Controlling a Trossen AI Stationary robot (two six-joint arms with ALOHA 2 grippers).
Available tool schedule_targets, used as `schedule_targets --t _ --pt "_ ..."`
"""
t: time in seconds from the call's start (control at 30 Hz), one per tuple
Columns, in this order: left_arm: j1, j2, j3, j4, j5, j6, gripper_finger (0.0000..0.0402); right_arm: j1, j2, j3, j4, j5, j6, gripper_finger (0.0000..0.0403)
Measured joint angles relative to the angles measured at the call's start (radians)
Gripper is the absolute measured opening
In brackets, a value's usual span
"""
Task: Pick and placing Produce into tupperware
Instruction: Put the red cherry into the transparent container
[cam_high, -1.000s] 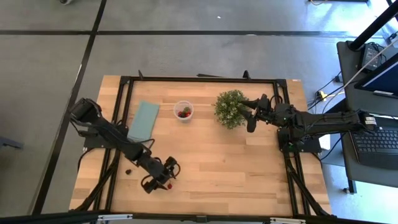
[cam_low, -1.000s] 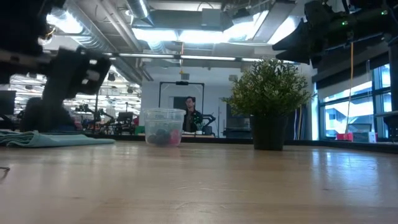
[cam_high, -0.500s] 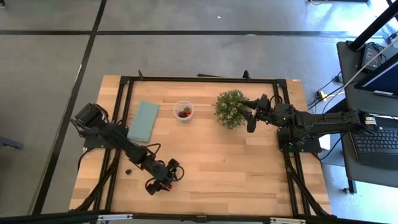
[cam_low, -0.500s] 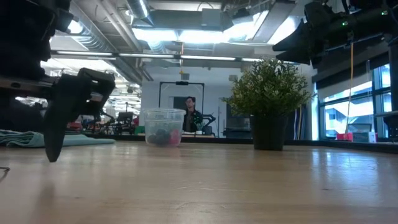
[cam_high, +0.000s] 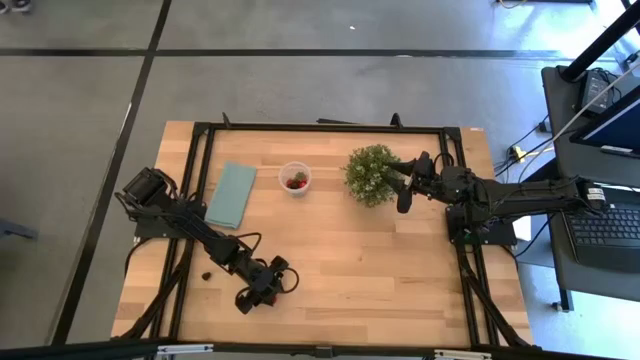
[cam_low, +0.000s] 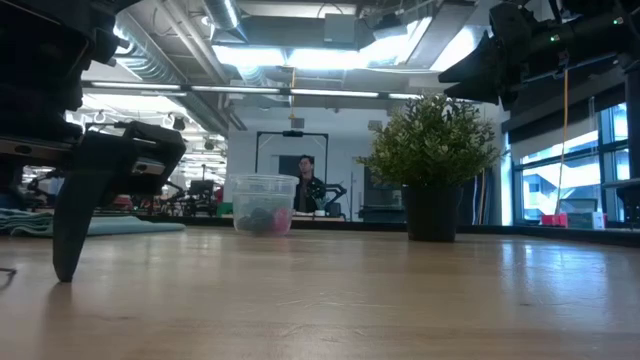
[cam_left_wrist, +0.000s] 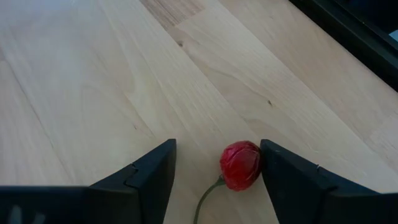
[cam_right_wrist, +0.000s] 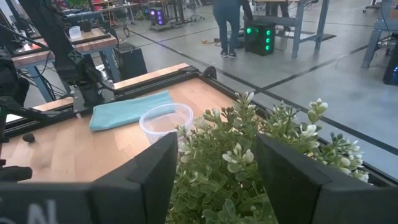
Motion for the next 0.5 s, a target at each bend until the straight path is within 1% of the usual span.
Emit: schedule_targets --t 0.5 --pt "0.000 0.000 -0.002 -0.005 -0.003 0.000 0.0171 0.000 0.000 0.000 0.000 0.000 0.000 0.0217"
